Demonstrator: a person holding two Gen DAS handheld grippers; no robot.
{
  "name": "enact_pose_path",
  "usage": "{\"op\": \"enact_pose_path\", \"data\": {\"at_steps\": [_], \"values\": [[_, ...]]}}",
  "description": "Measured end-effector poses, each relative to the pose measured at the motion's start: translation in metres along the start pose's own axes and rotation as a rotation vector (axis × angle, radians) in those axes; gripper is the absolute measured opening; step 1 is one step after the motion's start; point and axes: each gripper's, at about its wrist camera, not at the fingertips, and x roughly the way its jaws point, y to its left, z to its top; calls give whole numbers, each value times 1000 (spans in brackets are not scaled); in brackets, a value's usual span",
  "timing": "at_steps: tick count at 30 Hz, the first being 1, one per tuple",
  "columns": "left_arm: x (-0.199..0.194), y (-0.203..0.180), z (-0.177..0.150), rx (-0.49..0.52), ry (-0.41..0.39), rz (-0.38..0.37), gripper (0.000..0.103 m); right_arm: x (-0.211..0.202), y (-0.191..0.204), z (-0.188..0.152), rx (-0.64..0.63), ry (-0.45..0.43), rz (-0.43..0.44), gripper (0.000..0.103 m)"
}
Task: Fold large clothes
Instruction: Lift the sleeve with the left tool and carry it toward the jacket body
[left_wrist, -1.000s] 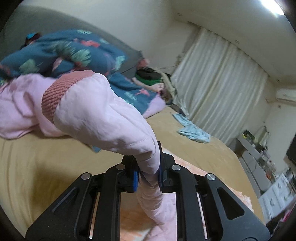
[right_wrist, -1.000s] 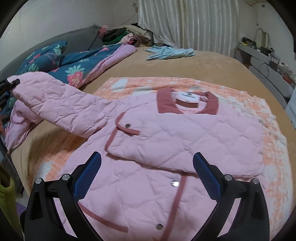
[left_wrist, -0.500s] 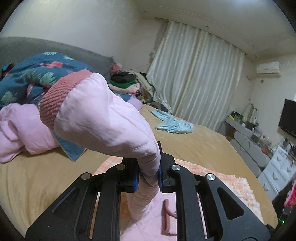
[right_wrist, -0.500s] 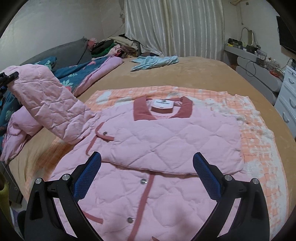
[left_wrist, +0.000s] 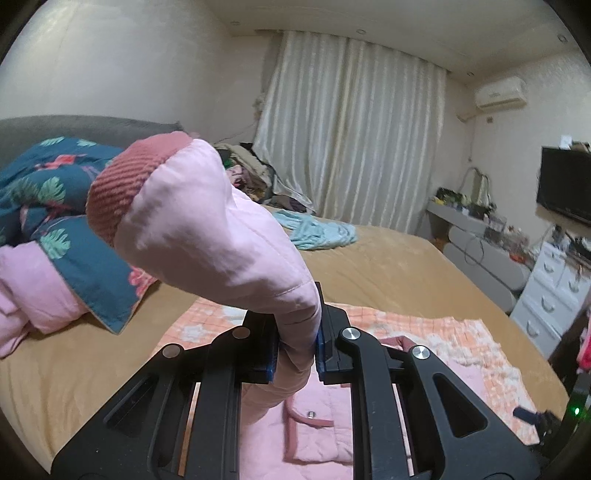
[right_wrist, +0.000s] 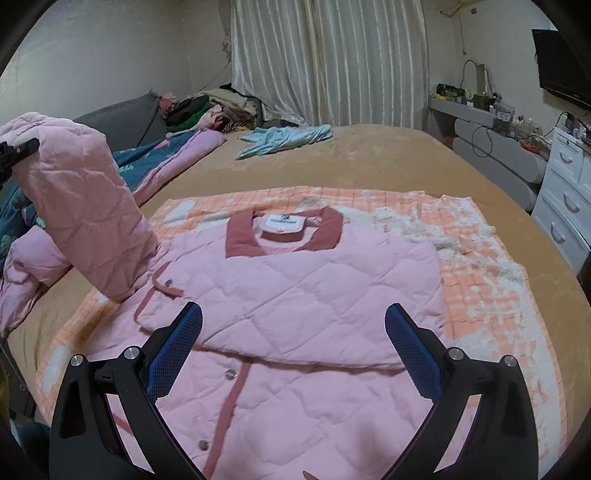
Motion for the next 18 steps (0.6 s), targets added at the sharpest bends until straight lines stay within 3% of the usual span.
{"op": "enact_pose_path", "data": {"at_steps": [18], "values": [[44, -99, -55, 161, 106, -151, 8, 4, -75, -15, 102, -30, -107, 99]]}}
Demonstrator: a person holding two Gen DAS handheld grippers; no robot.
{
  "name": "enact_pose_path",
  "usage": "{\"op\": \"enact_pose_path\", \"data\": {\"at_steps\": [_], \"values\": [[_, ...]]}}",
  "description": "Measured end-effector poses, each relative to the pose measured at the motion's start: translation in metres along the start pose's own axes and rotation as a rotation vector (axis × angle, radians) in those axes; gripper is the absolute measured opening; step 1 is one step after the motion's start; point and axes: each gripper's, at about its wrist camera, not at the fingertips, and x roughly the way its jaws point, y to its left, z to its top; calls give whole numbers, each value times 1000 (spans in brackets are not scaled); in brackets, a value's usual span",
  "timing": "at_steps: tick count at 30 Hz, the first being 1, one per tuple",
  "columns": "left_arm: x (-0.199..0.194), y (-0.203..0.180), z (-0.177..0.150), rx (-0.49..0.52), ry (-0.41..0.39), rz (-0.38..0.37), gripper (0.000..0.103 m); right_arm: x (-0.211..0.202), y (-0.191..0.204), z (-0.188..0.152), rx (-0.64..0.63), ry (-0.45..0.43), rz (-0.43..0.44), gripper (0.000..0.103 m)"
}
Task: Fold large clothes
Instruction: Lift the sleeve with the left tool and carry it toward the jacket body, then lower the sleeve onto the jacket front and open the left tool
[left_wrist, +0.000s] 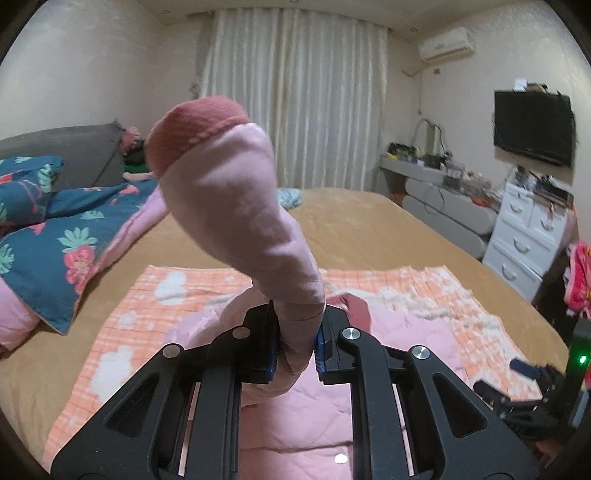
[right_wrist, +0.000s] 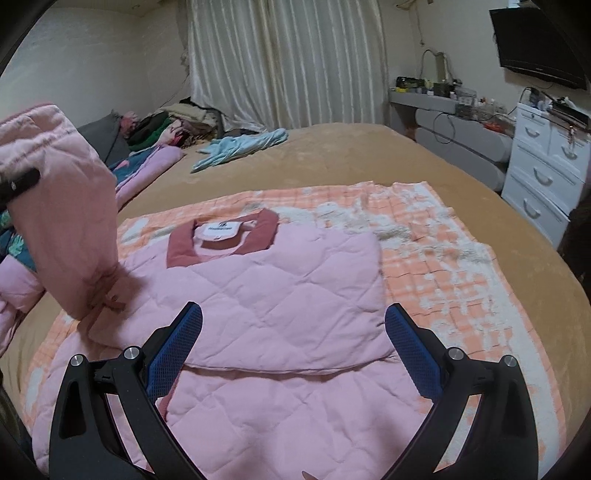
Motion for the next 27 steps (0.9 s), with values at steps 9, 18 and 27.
{"op": "enact_pose_path", "data": {"at_steps": [9, 18, 27], "values": [[32, -43, -24, 59, 73, -41, 8, -9, -29, 3, 45, -23, -63, 99], [61, -75, -58, 150, 164, -59, 8, -12, -55, 5, 104, -28, -101, 99], [83, -100, -93, 253, 262, -67, 11, -11, -65, 5, 130, -22, -110, 99]]}}
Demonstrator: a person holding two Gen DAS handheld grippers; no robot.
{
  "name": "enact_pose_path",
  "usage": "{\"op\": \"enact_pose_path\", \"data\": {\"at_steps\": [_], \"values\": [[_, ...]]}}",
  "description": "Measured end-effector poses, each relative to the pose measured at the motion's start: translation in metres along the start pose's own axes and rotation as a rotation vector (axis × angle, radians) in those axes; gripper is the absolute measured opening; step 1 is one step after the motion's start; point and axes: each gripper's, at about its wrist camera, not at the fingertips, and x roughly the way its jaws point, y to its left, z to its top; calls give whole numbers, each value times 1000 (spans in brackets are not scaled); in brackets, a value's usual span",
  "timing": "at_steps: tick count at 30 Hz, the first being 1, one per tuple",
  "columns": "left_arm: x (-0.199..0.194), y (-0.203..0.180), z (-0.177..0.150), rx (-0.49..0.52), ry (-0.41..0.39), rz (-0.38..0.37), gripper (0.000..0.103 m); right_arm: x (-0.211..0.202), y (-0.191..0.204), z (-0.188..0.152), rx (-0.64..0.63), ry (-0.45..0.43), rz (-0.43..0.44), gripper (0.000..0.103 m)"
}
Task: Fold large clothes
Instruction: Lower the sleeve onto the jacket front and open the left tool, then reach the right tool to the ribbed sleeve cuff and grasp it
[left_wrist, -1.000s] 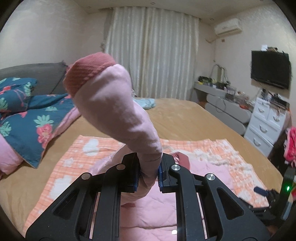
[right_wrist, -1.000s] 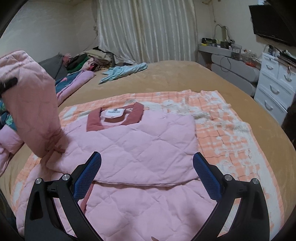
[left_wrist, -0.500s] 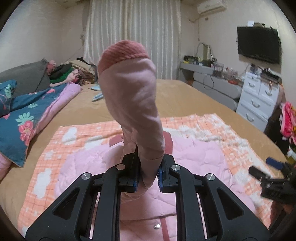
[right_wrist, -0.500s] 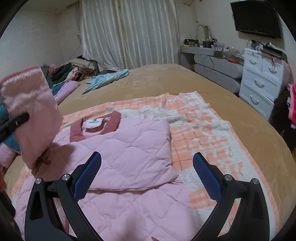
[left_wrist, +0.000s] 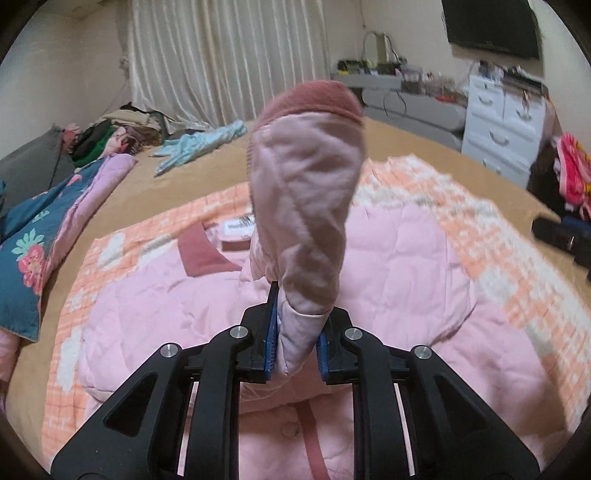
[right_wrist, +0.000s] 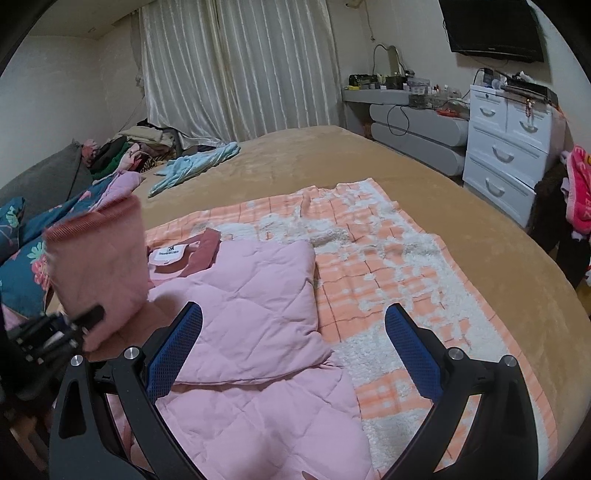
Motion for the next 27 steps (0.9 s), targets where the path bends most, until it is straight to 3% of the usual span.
{"op": "enact_pose_path", "data": {"at_steps": [6, 13, 14, 16, 19, 22, 27], "values": [[10, -25, -10, 94, 51, -7, 22, 4, -8, 0, 23, 14, -10, 99], [12, -43, -24, 187, 116, -55, 59, 5, -14, -1, 45, 25, -16, 99], [12, -44, -25, 188, 124, -65, 67, 6, -14, -2, 46, 27, -15, 99], [9, -43, -28, 181, 144, -83, 72, 6, -14, -2, 44, 28, -10, 99], [0, -36, -30, 162, 151, -106, 88, 8, -12, -3, 45, 34, 6, 99], [-12, -20, -30, 120, 148, -139, 92, 12, -6, -5, 39, 46, 27, 99], [-24, 20, -23, 35, 129, -98, 94, 19, 17, -10, 8, 78, 91, 99]]}}
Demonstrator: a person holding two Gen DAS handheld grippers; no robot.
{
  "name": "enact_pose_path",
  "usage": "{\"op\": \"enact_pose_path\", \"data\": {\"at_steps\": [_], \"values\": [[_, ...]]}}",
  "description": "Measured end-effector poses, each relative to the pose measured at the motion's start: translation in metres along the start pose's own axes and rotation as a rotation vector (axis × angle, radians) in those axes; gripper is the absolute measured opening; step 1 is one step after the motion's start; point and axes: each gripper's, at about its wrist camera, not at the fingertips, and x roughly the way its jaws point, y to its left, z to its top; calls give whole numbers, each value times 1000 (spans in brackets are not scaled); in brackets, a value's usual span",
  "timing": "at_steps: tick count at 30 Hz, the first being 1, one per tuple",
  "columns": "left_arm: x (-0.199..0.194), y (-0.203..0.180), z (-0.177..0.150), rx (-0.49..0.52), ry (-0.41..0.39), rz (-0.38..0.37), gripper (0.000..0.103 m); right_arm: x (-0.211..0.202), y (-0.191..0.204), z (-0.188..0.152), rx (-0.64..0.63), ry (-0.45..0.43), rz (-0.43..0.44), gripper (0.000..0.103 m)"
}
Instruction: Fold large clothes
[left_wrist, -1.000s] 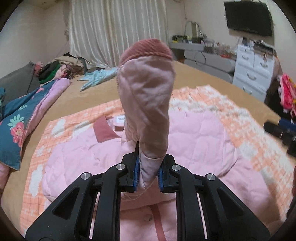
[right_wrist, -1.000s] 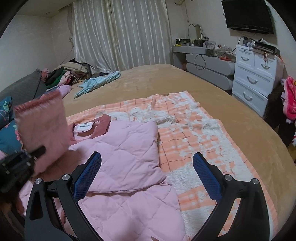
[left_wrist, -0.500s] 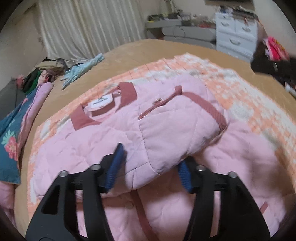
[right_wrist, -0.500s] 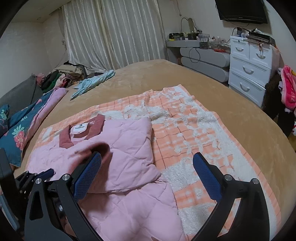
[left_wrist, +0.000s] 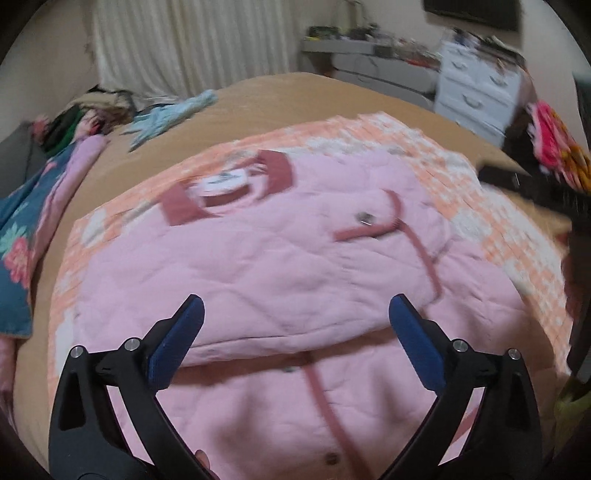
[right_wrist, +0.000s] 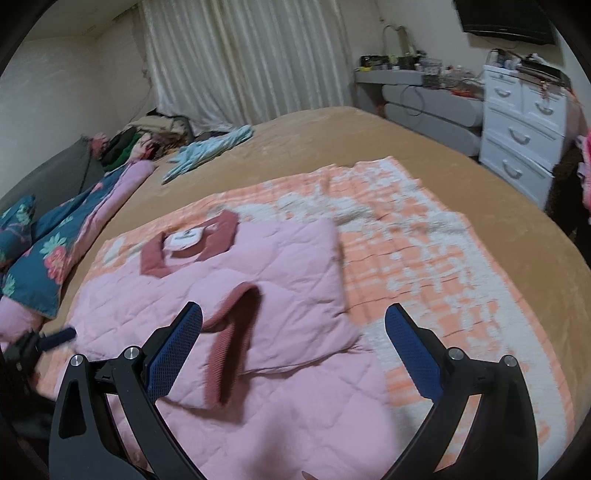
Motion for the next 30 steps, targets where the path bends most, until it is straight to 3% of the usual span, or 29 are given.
{"op": "enact_pose_path", "data": {"at_steps": [7, 16, 18, 19, 21, 23, 26, 30], "values": [[-7, 70, 5, -120, -14, 115, 94, 30, 30, -16, 12, 127, 145, 99], [-3, 132, -9, -242, 3, 204, 94, 65, 50, -46, 88, 247, 168, 97], [-2, 140, -13, -265, 7, 203, 94, 70, 54, -51, 88, 266, 177, 77], [-2, 143, -15, -279, 7, 197, 94, 74, 57, -54, 91, 284, 190, 73], [-1, 147, -17, -293, 10, 193, 94, 77, 58, -57, 97, 301, 224, 47], [-1, 149, -18, -299, 12, 188, 94, 72, 65, -56, 61, 271, 252, 30], [0, 151, -18, -303, 7, 182, 94, 49, 90, -42, -124, 144, 200, 22], [2, 152, -16, -305, 4, 177, 94, 16, 119, -20, -337, -58, 168, 20]]}}
